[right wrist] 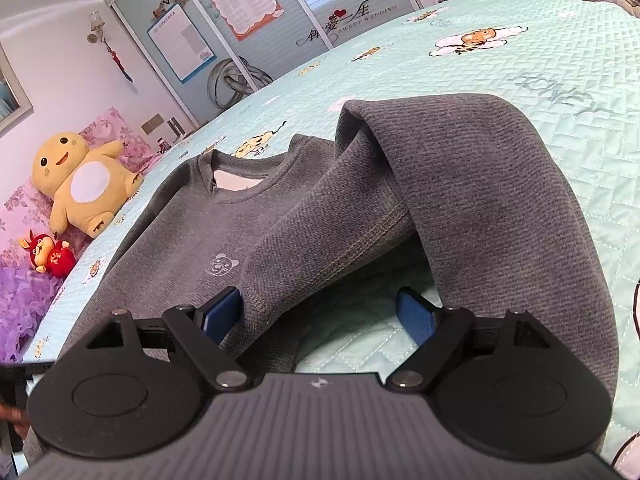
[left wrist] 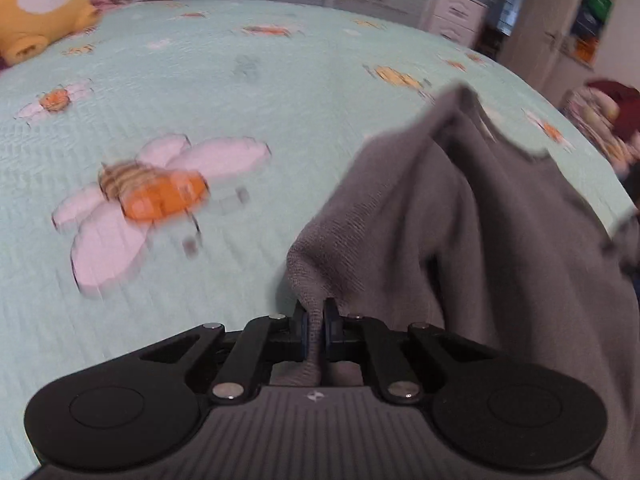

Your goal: Fold clothes

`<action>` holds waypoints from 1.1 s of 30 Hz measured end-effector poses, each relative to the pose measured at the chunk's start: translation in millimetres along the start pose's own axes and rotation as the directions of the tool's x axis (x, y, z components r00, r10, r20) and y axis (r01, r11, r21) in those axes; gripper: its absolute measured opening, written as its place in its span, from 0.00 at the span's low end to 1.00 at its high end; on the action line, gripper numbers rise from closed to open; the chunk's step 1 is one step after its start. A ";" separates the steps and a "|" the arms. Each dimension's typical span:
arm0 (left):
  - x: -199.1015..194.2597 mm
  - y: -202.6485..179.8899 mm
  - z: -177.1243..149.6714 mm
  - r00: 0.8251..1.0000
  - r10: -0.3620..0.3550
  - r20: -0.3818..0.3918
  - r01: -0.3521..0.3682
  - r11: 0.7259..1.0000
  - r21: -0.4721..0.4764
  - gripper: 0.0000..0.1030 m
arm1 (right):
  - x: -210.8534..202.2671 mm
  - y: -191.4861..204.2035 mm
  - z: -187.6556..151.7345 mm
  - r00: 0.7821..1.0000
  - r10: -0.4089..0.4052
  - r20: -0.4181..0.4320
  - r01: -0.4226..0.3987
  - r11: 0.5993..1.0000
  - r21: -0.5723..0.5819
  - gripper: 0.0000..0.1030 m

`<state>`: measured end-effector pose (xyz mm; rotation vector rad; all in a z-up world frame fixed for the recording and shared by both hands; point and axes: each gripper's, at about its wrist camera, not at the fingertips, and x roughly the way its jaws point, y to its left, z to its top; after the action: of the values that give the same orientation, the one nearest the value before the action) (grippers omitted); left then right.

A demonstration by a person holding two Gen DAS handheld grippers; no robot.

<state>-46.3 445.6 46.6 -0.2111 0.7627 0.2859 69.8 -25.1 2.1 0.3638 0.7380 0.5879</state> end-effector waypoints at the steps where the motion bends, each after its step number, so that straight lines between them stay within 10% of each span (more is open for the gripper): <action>1: 1.0 -1.1 13.7 0.998 0.052 0.046 -0.053 0.998 0.018 0.06 | 0.2 0.3 -0.1 1.000 -0.001 0.001 0.001 1.000 -0.002 0.82; 4: 3.2 11.8 58.9 0.967 0.157 0.201 -0.147 0.987 -0.062 0.08 | 0.7 1.7 -0.6 1.000 -0.005 0.004 0.005 1.000 -0.006 0.82; 8: 11.4 16.1 92.5 0.925 0.278 0.259 -0.261 0.960 -0.097 0.60 | 1.3 1.8 -0.5 1.000 -0.009 0.005 0.009 1.000 -0.013 0.82; 10: 5.4 6.2 78.4 0.904 0.324 0.278 -0.320 0.945 -0.061 0.69 | 1.3 1.1 0.1 1.000 -0.008 0.005 0.008 1.000 -0.012 0.82; 17: -3.4 -10.1 -16.7 0.999 0.006 0.045 -0.001 0.995 -0.099 0.76 | -0.4 2.3 2.0 1.000 -0.010 -0.006 0.009 1.000 -0.020 0.82; 21: -21.5 -33.6 -42.1 0.995 -0.089 0.050 0.094 0.990 -0.110 0.73 | -1.8 1.8 1.9 1.000 -0.003 -0.009 0.003 1.000 -0.024 0.82; 27: -40.2 -99.2 9.3 0.963 -0.156 0.220 0.136 0.985 0.105 0.75 | -8.8 1.1 3.6 1.000 -0.007 0.008 0.007 1.000 -0.021 0.82; 33: 34.0 -214.6 57.1 0.969 -0.235 0.083 0.168 0.862 0.478 0.77 | -15.7 -7.0 5.3 0.999 0.010 0.035 -0.010 1.000 0.006 0.82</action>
<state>84.7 266.4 80.9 0.1873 0.6438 -0.0895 66.9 -40.8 10.4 0.3825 0.7050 0.5874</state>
